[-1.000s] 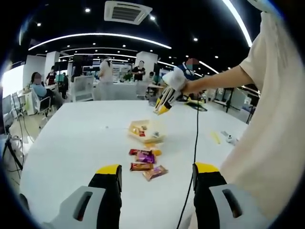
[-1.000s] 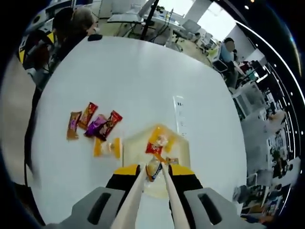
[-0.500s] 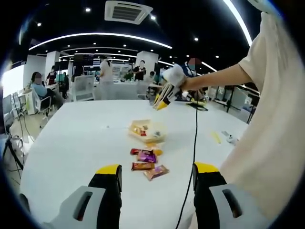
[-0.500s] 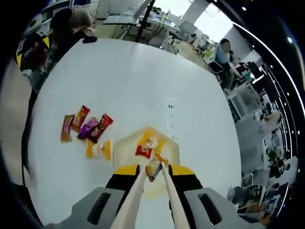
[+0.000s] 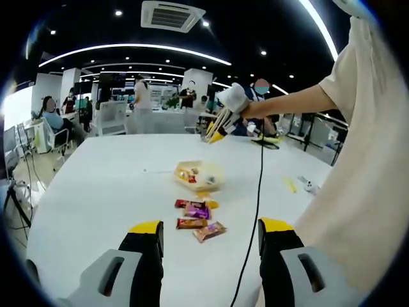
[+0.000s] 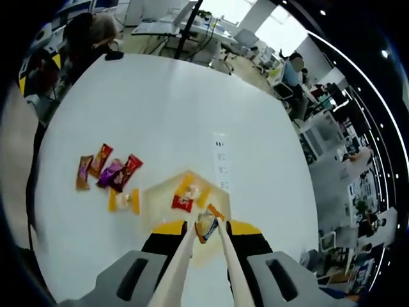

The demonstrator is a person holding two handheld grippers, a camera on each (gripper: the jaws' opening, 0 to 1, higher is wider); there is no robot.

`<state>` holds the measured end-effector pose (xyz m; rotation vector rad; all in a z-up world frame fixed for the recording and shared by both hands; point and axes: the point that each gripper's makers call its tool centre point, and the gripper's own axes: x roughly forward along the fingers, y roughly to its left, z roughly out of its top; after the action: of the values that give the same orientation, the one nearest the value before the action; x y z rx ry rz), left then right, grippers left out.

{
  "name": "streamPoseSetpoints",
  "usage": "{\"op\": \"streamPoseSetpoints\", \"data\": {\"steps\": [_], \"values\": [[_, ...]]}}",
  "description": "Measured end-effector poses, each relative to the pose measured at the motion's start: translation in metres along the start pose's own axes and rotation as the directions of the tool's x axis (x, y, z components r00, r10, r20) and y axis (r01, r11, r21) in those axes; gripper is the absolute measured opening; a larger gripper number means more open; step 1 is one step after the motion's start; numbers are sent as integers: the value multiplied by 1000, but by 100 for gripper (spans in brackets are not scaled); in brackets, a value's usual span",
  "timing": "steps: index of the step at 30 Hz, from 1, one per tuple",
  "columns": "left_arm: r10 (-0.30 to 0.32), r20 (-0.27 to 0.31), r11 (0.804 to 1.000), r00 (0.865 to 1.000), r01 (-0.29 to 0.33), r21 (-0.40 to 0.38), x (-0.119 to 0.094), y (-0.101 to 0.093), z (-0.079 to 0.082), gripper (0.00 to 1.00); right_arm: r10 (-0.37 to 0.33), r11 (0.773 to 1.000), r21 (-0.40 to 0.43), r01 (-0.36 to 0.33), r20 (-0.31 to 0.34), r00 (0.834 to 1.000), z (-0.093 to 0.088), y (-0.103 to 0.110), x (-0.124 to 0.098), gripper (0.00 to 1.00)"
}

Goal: Place the target food into the container with the food tongs after gripping and lifting it, then release it inside without dropping or visibly crushing the food.

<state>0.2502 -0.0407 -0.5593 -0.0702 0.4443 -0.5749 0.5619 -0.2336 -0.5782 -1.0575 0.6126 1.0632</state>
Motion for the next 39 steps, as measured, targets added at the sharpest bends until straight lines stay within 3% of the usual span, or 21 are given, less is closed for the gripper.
{"op": "streamPoseSetpoints", "data": {"steps": [39], "values": [[-3,0,1000,1000,3,2,0,-1,0,59,-14,1000,7,14,7,1000,0,0,-3,26]]}}
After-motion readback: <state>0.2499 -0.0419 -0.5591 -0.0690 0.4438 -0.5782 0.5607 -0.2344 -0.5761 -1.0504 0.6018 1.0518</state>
